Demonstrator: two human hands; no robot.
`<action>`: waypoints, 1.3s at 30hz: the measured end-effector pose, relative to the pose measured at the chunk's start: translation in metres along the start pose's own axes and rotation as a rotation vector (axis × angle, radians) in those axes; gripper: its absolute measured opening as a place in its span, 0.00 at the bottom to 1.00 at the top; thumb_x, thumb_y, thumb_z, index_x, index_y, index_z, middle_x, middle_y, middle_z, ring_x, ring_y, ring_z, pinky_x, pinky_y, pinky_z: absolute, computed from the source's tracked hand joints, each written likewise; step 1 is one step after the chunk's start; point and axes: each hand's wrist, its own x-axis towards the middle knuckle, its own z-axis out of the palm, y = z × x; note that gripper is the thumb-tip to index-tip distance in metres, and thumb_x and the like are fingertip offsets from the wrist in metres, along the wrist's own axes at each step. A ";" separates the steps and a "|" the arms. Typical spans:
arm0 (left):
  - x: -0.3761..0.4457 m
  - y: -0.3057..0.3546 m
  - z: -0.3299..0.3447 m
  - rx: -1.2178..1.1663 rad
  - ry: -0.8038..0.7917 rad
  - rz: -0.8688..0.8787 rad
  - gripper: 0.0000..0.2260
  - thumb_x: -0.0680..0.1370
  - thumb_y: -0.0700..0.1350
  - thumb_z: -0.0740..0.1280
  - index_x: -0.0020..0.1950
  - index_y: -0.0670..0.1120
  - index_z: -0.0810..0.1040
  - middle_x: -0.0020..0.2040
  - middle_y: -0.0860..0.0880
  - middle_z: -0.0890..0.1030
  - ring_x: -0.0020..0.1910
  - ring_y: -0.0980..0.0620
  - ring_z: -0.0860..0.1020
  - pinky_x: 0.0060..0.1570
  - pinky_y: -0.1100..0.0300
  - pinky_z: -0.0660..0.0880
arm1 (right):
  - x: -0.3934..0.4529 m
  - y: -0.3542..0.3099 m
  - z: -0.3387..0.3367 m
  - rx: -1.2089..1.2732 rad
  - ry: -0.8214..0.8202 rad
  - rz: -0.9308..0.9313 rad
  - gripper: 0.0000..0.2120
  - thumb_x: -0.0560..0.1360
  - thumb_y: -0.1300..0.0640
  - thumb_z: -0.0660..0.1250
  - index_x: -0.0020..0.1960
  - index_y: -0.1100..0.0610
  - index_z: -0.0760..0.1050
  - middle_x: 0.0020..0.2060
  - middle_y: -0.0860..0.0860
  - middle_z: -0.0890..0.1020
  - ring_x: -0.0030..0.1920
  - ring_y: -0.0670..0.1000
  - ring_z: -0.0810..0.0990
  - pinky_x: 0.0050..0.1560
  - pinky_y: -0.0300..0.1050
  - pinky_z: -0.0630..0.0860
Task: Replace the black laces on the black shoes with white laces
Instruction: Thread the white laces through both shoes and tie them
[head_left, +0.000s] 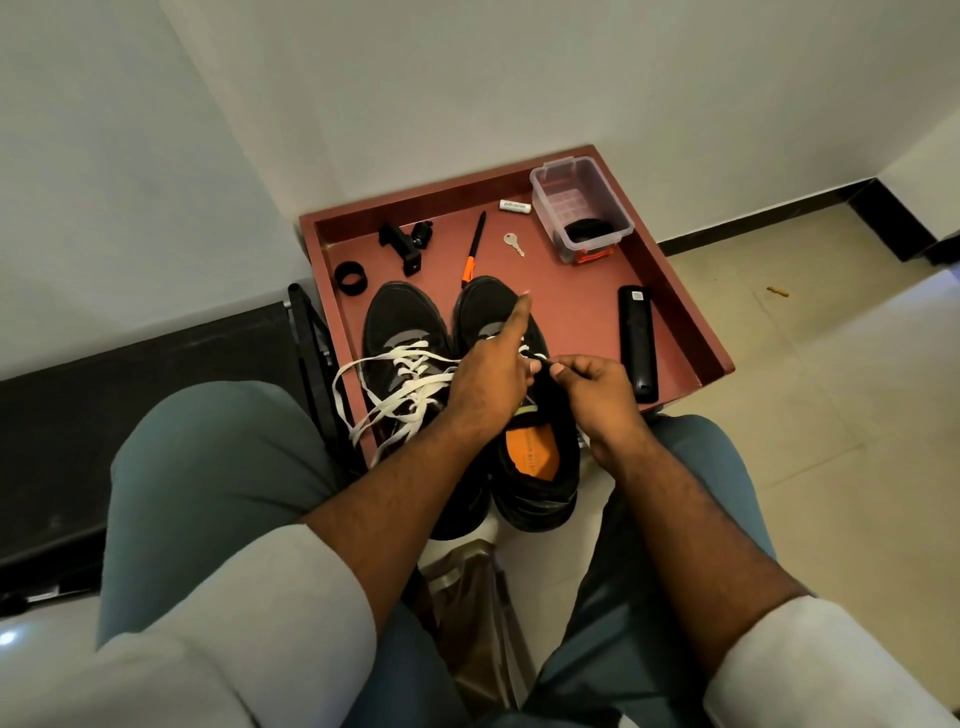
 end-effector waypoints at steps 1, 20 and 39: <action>-0.001 -0.001 0.002 -0.046 0.019 -0.003 0.33 0.79 0.37 0.62 0.79 0.56 0.52 0.38 0.49 0.81 0.36 0.54 0.79 0.41 0.56 0.79 | -0.001 0.000 0.000 0.009 -0.002 -0.004 0.10 0.79 0.64 0.62 0.49 0.61 0.82 0.42 0.56 0.86 0.46 0.55 0.85 0.52 0.48 0.80; 0.003 -0.007 0.028 -0.163 0.161 -0.129 0.26 0.80 0.45 0.65 0.77 0.53 0.62 0.41 0.42 0.83 0.42 0.44 0.81 0.46 0.46 0.79 | -0.010 -0.002 0.000 0.030 -0.011 -0.025 0.08 0.78 0.63 0.65 0.48 0.61 0.83 0.42 0.55 0.86 0.44 0.50 0.84 0.51 0.46 0.81; -0.005 -0.006 -0.017 0.429 -0.026 0.015 0.23 0.78 0.54 0.66 0.72 0.58 0.68 0.62 0.55 0.79 0.64 0.48 0.68 0.58 0.48 0.59 | 0.032 -0.023 -0.096 0.484 0.645 0.123 0.13 0.77 0.67 0.53 0.50 0.58 0.75 0.36 0.52 0.75 0.31 0.49 0.73 0.32 0.42 0.71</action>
